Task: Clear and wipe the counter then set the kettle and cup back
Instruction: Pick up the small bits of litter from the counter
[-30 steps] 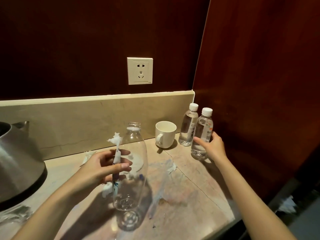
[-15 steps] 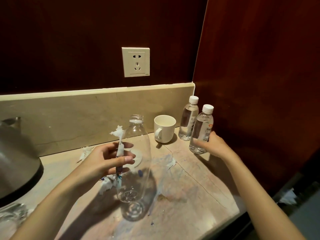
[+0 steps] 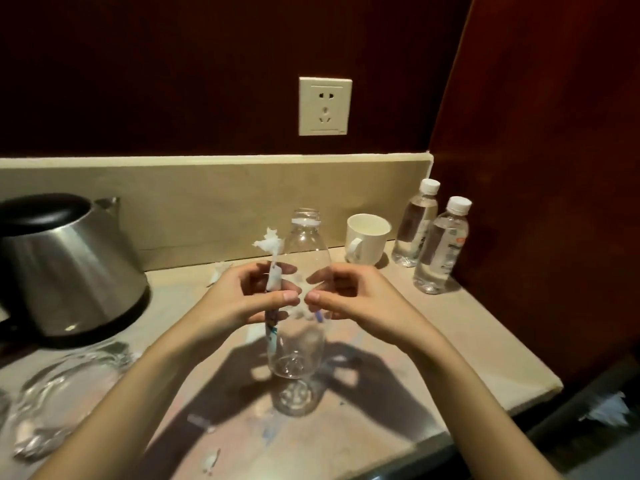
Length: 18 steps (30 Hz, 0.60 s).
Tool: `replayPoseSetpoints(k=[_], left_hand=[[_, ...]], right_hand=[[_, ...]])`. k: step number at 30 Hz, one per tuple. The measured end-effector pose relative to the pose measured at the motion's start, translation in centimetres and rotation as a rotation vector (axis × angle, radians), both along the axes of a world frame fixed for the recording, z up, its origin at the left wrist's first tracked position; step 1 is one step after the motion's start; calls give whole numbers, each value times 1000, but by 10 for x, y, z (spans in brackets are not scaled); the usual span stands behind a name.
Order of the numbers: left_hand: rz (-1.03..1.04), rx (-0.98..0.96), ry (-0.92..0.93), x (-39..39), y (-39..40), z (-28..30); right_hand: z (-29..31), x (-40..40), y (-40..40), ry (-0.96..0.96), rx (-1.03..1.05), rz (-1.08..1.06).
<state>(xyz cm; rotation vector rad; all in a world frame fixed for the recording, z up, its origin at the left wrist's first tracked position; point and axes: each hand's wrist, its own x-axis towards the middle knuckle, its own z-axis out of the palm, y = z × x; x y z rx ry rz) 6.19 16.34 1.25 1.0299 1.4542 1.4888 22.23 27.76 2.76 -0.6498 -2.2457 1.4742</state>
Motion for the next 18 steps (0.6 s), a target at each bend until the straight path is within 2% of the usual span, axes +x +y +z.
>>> replayPoseSetpoints(k=[10, 18], left_hand=[[246, -43, 80, -4, -124, -4], [508, -96, 149, 34, -244, -22]], right_hand=[[-10, -39, -88, 37, -85, 221], [-33, -40, -179, 39, -135, 515]])
